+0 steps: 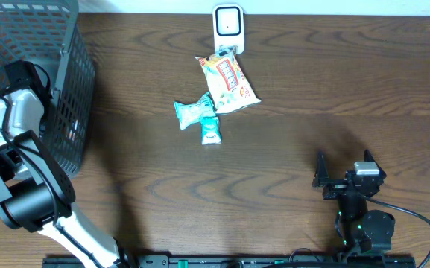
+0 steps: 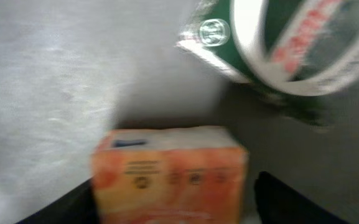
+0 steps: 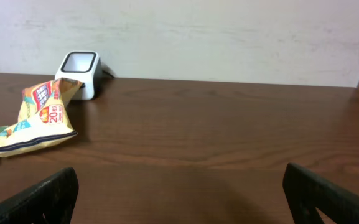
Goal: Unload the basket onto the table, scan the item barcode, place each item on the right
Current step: 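Move the empty left gripper back into the grey basket, then grasp the small orange box in the basket with the left gripper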
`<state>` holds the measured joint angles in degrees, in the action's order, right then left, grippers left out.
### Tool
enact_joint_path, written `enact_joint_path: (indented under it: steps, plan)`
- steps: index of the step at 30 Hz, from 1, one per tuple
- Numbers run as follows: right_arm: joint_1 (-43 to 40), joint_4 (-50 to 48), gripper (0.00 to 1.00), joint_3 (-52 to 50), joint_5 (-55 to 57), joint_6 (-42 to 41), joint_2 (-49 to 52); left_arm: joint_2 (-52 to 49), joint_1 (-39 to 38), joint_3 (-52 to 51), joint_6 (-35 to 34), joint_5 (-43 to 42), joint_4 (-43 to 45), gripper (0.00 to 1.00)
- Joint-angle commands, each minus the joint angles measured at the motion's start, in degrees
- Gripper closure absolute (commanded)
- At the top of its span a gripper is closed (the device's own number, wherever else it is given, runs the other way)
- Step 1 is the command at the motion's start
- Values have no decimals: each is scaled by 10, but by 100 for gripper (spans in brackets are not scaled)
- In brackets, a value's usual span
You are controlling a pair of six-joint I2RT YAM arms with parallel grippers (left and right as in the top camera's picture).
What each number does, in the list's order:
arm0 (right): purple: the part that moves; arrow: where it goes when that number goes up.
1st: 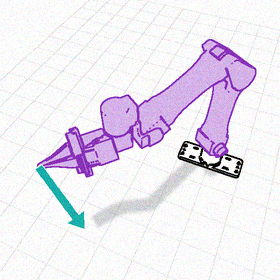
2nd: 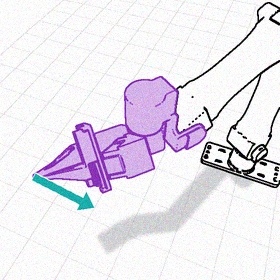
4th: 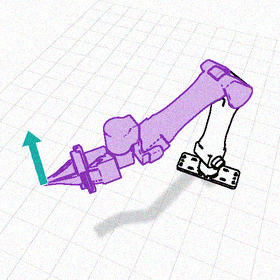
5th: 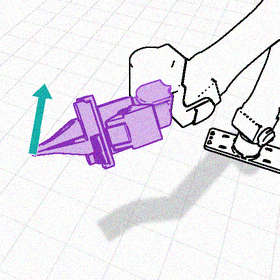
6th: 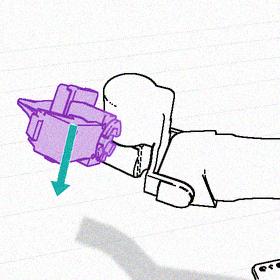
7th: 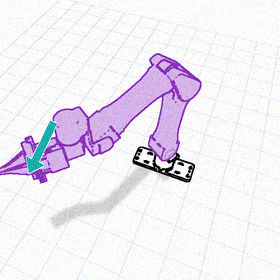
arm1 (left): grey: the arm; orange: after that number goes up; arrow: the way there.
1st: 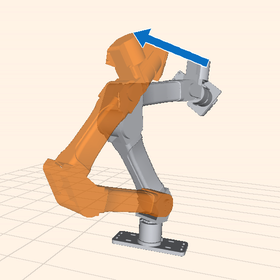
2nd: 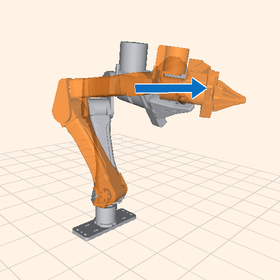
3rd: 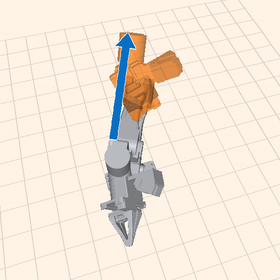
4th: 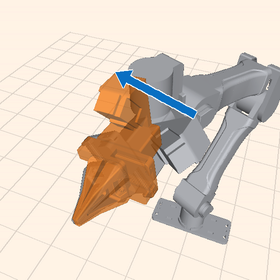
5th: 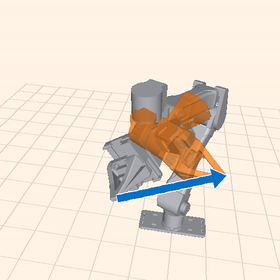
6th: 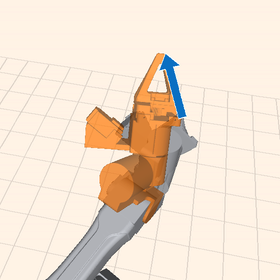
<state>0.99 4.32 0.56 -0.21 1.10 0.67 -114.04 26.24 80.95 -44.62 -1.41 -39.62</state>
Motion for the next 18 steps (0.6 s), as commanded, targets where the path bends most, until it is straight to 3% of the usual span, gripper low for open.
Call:
enact_joint_path:
  steps: [1,3,9,18]
  plan:
    - [2,1,1,-2,0,7,-3,-19,2,0,9,58,-20,37]
    - [2,1,1,-2,0,7,-3,-19,2,0,25,66,-23,42]
    - [2,1,1,-2,0,7,-3,-5,4,8,52,64,-39,70]
    - [2,1,1,-2,0,7,-3,144,24,53,52,38,-86,71]
